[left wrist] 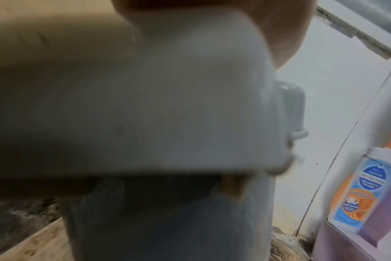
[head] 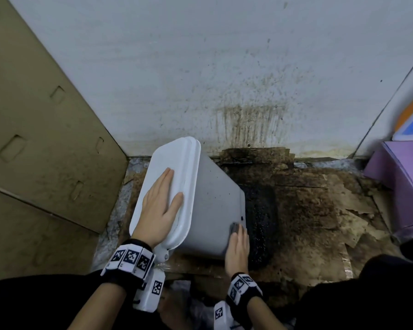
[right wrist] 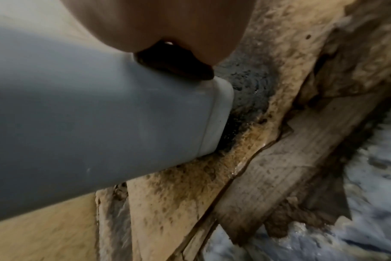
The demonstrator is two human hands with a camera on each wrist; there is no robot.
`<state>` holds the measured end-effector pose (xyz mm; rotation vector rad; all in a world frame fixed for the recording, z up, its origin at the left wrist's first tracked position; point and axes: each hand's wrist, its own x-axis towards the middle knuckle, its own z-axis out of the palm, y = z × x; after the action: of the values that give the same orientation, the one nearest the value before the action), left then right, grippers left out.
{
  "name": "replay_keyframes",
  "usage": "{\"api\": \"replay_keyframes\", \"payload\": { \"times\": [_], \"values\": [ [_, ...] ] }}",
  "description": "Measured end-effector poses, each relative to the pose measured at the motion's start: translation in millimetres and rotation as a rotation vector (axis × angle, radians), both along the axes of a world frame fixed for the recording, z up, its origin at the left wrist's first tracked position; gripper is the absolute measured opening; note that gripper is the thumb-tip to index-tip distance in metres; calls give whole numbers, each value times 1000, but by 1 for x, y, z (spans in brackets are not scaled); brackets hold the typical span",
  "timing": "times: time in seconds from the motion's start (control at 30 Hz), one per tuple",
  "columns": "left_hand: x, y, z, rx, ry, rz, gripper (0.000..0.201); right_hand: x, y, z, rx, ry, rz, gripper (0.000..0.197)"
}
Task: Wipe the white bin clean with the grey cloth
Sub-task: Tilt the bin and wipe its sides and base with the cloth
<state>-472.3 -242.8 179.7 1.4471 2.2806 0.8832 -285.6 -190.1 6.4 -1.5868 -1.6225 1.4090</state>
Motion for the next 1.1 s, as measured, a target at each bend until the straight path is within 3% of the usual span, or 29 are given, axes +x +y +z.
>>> {"api": "replay_keyframes", "payload": {
  "times": [0.13, 0.27, 0.4, 0.5, 0.67, 0.87, 0.97, 1.1],
  "values": [
    [3, 1, 1, -5, 5, -8, 68, -6, 5, -3, -87, -15, -54, 55],
    [1, 2, 0, -3, 28, -7, 69, -28, -7, 39, -64, 117, -85, 46],
    [-1, 4, -4, 0, 44, -15, 71, -56, -30, 89, 123, 255, -20, 48],
    [-2, 3, -6, 6, 50, -12, 70, -58, -40, 104, 274, 297, 58, 54],
    [-4, 0, -5, 14, 14, -10, 70, -29, -22, 62, 415, 185, 221, 51],
    [-6, -5, -2, 21, -19, 3, 69, 2, 13, -18, -52, -11, 5, 47],
    [-2, -2, 0, 12, -1, -1, 66, 5, 29, -19, -219, -63, 36, 50],
    [2, 0, 0, 5, 16, -5, 65, -5, 24, -1, -122, -173, 61, 72]
  ]
}}
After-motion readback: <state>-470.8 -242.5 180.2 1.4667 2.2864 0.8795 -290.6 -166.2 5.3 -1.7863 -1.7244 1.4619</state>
